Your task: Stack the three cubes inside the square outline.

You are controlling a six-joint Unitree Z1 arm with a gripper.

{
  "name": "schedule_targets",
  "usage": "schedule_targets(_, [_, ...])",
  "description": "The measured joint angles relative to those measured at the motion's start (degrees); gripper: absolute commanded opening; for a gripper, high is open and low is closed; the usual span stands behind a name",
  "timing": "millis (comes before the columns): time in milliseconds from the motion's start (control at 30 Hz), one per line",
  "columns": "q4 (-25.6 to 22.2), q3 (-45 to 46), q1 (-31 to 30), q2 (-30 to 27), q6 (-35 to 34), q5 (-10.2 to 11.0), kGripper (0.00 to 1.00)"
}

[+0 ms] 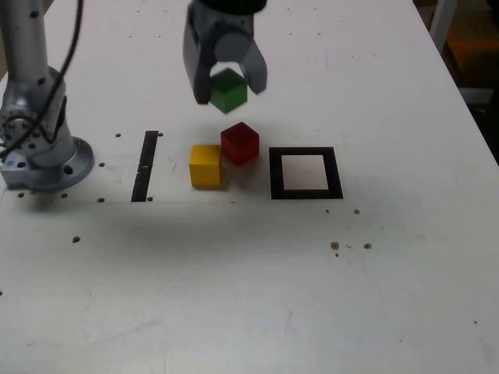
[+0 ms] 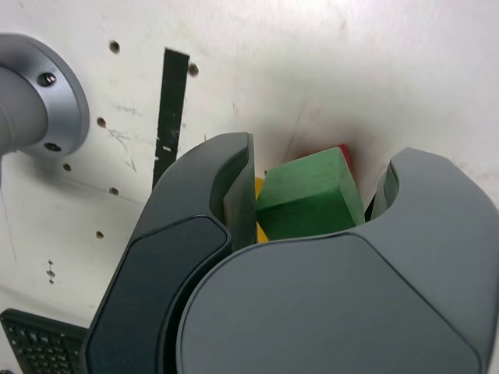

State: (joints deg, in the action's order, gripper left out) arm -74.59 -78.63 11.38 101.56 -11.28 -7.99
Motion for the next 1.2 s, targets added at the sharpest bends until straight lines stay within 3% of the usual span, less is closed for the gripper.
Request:
schedule_targets(200, [-0.1,-1.6,2.8,2.3,3.2,1.4,0.25])
schedule_targets(800, [4.4,-1.9,9.6,10.9,11.7,1.7,0.26])
schedule_targets(1000, [5.0,-1.6,10.7,12.4,13.5,1.7,0.31])
schedule_targets(1200, [5.5,-1.3,10.9,13.7,14.1,1.7,0.43])
